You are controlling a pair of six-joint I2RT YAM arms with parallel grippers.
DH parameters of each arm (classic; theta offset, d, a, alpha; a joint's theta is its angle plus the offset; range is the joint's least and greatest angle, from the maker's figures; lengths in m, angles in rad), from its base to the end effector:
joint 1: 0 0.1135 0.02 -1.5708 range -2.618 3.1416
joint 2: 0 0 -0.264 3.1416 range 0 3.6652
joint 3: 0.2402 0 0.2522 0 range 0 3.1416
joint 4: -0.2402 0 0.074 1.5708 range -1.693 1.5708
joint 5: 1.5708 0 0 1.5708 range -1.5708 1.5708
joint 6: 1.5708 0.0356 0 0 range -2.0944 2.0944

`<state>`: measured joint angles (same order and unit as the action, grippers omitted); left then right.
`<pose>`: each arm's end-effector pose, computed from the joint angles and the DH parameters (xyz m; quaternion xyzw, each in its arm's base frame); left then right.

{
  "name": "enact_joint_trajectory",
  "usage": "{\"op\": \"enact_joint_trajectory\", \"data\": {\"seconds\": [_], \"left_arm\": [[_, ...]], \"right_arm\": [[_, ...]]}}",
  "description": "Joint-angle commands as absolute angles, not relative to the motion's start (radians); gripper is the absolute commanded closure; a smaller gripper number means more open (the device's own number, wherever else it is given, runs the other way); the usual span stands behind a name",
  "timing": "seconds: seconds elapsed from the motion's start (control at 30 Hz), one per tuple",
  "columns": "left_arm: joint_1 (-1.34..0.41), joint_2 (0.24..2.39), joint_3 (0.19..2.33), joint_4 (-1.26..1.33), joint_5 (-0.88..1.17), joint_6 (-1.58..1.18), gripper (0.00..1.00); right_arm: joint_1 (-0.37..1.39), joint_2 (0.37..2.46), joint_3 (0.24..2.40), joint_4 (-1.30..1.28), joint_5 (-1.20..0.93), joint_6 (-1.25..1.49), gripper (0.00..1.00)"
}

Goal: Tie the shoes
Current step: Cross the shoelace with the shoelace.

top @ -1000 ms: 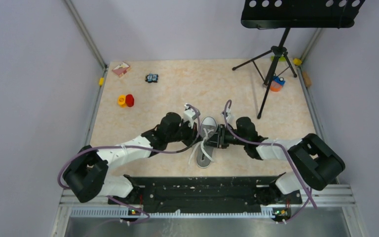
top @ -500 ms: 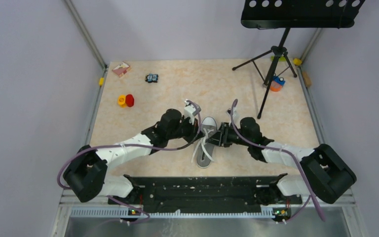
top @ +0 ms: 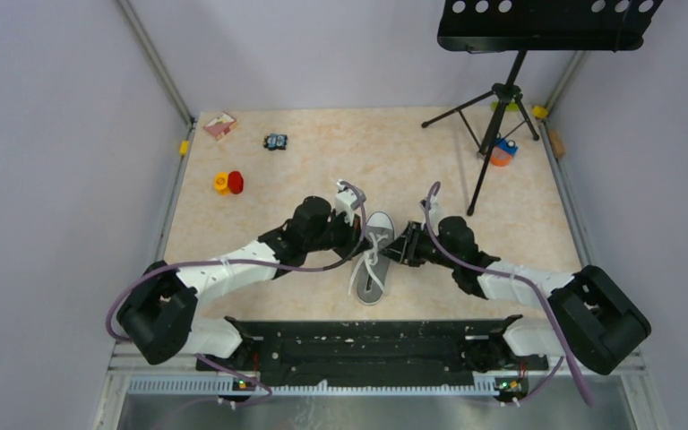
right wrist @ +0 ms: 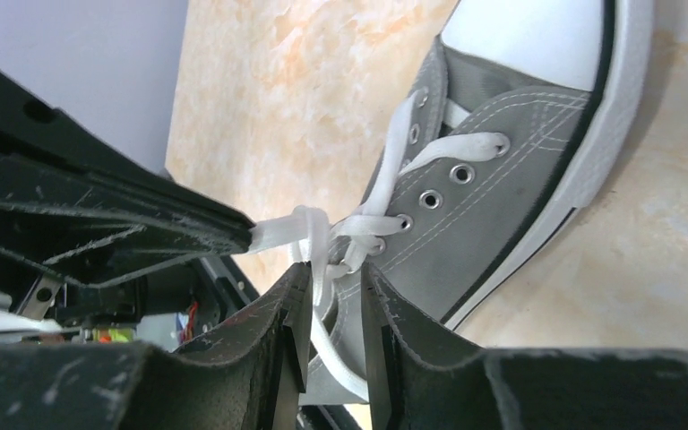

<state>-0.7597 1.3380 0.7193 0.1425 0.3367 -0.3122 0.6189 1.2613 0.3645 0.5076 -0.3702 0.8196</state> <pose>0.2015 -0.2076 0.2279 0.2718 0.8015 -0.3850 0.3680 0.1868 0.1489 0.1703 -0.0202 0.8225 0.4757 0.3112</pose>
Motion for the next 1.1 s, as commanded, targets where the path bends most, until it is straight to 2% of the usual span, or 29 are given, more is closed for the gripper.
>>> {"op": "enact_joint_trajectory", "data": {"seconds": [0.0,0.47,1.07], "left_arm": [[-0.755,1.335,0.754,0.146,0.351,-0.313,1.00],[-0.755,1.333,0.749,0.147,0.348,-0.316,1.00],[-0.753,1.345,0.729,0.156,0.335,-0.334,1.00]], "right_arm": [[0.615,1.276,0.355,0.536,-0.289,0.870,0.72],[0.617,1.423,0.349,0.767,-0.431,0.945,0.73],[0.640,1.445,0.384,0.770,-0.488,0.911,0.73]]}}
